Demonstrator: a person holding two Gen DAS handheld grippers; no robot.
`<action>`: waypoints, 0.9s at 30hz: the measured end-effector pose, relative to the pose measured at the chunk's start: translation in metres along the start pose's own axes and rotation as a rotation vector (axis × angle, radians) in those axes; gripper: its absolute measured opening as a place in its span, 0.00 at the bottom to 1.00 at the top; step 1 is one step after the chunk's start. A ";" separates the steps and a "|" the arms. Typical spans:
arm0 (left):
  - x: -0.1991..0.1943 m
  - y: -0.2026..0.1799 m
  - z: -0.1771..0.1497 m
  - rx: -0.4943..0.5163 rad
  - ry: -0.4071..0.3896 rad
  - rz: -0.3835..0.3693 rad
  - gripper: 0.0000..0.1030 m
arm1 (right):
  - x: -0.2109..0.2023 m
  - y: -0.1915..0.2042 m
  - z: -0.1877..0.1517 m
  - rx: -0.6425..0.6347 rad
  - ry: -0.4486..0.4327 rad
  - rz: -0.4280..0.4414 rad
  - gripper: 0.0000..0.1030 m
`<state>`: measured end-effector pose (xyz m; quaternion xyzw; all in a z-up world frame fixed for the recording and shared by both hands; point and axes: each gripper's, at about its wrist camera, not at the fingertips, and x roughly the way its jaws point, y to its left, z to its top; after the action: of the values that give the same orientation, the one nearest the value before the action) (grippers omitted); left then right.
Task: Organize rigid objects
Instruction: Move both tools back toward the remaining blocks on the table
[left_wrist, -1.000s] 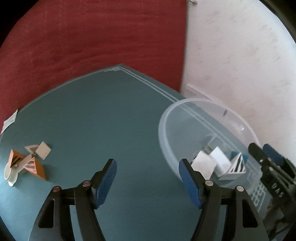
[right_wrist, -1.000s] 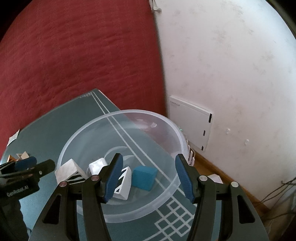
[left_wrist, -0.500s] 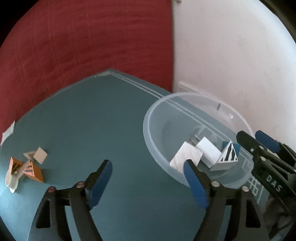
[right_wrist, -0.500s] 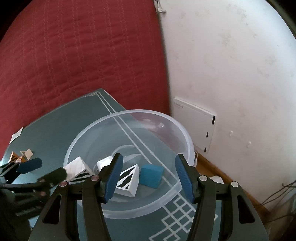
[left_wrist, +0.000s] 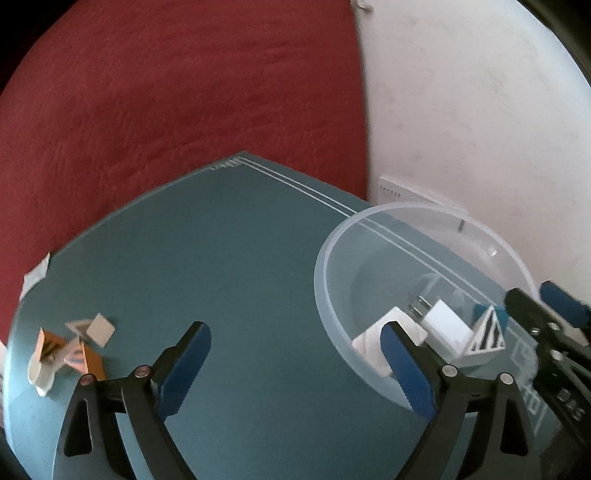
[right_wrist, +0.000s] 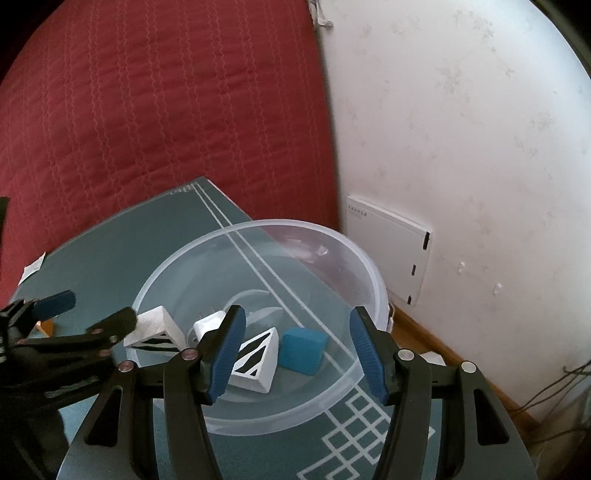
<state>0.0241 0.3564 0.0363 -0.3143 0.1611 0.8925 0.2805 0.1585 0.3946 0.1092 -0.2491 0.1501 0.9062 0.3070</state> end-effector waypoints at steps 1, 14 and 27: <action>-0.005 0.001 -0.001 -0.005 -0.003 -0.010 0.93 | 0.000 0.000 0.000 -0.001 0.001 0.000 0.58; -0.008 -0.006 -0.015 0.040 0.049 -0.011 0.94 | -0.007 -0.001 -0.004 -0.010 -0.014 -0.006 0.58; -0.032 0.012 -0.009 -0.028 0.011 0.144 0.93 | -0.005 0.009 -0.009 -0.047 -0.043 0.006 0.58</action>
<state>0.0416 0.3296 0.0516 -0.3106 0.1723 0.9108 0.2105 0.1591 0.3812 0.1058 -0.2361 0.1228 0.9155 0.3016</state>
